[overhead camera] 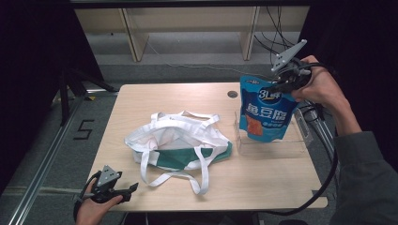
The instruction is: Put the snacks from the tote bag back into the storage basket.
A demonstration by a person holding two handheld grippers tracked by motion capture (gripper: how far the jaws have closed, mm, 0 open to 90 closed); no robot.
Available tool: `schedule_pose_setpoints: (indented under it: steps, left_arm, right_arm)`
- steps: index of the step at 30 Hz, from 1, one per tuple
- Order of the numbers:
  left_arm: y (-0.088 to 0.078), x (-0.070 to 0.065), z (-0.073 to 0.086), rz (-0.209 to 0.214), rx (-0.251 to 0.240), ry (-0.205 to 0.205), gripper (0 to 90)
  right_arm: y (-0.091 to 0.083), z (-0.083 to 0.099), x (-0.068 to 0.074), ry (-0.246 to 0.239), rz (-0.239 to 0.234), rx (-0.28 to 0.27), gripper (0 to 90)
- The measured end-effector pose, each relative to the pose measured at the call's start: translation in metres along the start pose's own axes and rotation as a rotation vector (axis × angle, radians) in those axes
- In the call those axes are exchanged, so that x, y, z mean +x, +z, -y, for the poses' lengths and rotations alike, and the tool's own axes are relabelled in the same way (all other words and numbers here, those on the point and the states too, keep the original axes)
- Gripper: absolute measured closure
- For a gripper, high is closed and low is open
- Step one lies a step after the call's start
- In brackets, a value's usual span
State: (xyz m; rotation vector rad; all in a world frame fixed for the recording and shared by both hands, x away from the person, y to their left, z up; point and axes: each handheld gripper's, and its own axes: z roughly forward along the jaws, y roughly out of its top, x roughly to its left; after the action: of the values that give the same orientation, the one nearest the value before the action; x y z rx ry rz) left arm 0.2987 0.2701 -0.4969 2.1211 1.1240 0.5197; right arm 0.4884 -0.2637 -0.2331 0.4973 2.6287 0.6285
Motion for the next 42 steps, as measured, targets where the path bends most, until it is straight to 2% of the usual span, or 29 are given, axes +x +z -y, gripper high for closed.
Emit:
schedule_pose_setpoints:
  steps: [1,3,5,7,8,11,13,14,15,17,19,24,26,28,31,32,37,39,42]
  left_arm:
    - [0.0,0.0,0.0,0.0,0.001,0.0,22.8]
    - [0.001,-0.001,0.0,-0.004,-0.003,0.0,22.8]
    - [0.001,-0.001,0.0,-0.002,-0.004,-0.002,22.8]
    - [0.001,0.0,0.0,0.001,-0.005,-0.006,22.8]
    - [0.002,-0.001,0.001,0.002,-0.005,-0.021,22.8]
    - [0.001,-0.001,0.0,-0.006,-0.004,0.002,22.8]
    - [0.001,-0.001,0.0,-0.008,-0.006,-0.005,22.8]
    - [0.001,-0.001,0.0,-0.008,0.002,0.004,22.8]
    - [0.001,-0.001,0.0,-0.008,0.001,0.002,22.8]
    - [0.002,0.0,0.0,-0.007,0.003,0.001,22.8]
    - [0.002,0.0,0.0,-0.005,0.0,0.001,22.8]
    - [0.002,-0.001,0.0,-0.001,0.002,-0.003,22.8]
    - [0.002,-0.001,0.0,-0.005,0.005,-0.003,22.8]
    - [0.002,-0.001,0.0,-0.006,0.008,0.0,22.8]
    - [0.002,-0.001,0.0,-0.007,0.008,0.0,22.8]
    - [0.002,-0.001,0.0,-0.009,0.006,-0.002,22.8]
    - [0.002,-0.001,0.0,-0.012,0.011,0.003,22.8]
    - [0.005,-0.004,0.001,-0.011,-0.027,-0.037,22.8]
    - [0.004,-0.003,0.001,-0.004,-0.014,-0.025,22.8]
  right_arm:
    - [0.005,0.002,0.0,-0.016,-0.012,-0.001,90.0]
    - [0.008,0.004,0.0,-0.001,-0.024,0.0,90.0]
    - [0.01,0.005,0.0,-0.011,-0.017,-0.006,90.0]
    - [0.012,0.007,0.001,-0.007,-0.032,-0.004,90.0]
    - [0.013,0.007,0.001,-0.023,-0.031,-0.011,90.0]
    - [0.015,0.01,0.002,-0.01,-0.047,-0.006,90.0]
    - [0.016,0.011,0.002,-0.027,-0.042,-0.009,90.0]
    - [0.017,0.012,0.004,-0.015,-0.051,-0.008,90.0]
    - [0.019,0.013,0.003,-0.03,-0.054,-0.017,90.0]
    - [0.019,0.014,0.004,-0.02,-0.063,-0.011,90.0]
    - [0.024,0.017,0.004,-0.031,-0.079,-0.011,90.0]
    - [0.03,0.024,0.004,-0.013,-0.085,-0.015,90.0]
    - [0.033,0.028,0.002,-0.03,-0.094,-0.036,90.0]
    - [0.033,0.029,0.002,-0.024,-0.104,-0.036,90.0]
    - [0.033,0.033,0.003,-0.01,-0.106,-0.042,90.0]
    - [0.033,0.035,0.002,-0.029,-0.101,-0.049,90.0]
    - [0.032,0.044,0.001,0.011,-0.102,-0.075,89.6]
    - [0.032,0.044,0.002,0.014,-0.101,-0.081,89.1]
    - [0.034,0.043,0.003,0.013,-0.094,-0.076,85.9]
